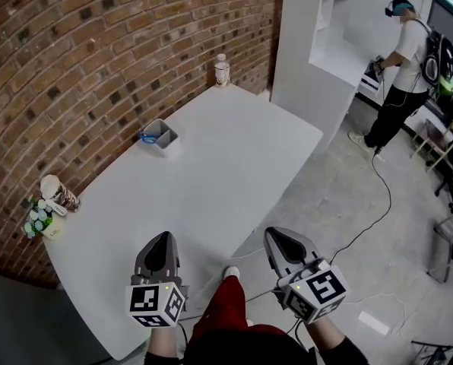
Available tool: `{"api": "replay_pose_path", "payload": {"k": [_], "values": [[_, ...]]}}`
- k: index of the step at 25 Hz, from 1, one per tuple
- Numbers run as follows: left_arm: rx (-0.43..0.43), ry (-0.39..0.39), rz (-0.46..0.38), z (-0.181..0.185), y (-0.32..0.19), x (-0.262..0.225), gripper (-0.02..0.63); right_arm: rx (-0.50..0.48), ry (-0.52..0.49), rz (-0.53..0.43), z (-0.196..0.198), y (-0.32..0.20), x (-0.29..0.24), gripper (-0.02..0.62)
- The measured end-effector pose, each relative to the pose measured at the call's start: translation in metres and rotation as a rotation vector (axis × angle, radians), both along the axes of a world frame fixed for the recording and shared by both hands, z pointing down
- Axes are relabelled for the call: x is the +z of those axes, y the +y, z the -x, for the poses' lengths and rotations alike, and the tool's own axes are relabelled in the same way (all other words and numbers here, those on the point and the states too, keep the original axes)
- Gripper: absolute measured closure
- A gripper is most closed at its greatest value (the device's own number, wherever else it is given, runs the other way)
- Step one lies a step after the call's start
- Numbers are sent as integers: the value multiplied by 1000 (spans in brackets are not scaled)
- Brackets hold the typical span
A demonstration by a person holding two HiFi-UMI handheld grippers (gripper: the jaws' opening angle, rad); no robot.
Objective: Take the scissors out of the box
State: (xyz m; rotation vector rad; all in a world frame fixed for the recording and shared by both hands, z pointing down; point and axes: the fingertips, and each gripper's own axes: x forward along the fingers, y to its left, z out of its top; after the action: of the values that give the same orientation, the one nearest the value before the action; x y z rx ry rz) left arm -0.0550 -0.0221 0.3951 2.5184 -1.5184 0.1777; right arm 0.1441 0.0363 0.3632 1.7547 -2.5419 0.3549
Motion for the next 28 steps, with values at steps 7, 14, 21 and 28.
{"api": "replay_pose_path", "payload": {"k": [7,14,21,28], "values": [[-26,-19,39,4,-67,10,601,-76,-6,18,17,-73,8,586],[-61,-19,78,11,-129,19,591,-142,3,41,36,-140,14,586],[-91,-10,118,22,-177,30,584,-206,23,59,64,-200,16,586],[-123,14,167,37,-218,44,565,-268,42,100,93,-241,34,586]]}}
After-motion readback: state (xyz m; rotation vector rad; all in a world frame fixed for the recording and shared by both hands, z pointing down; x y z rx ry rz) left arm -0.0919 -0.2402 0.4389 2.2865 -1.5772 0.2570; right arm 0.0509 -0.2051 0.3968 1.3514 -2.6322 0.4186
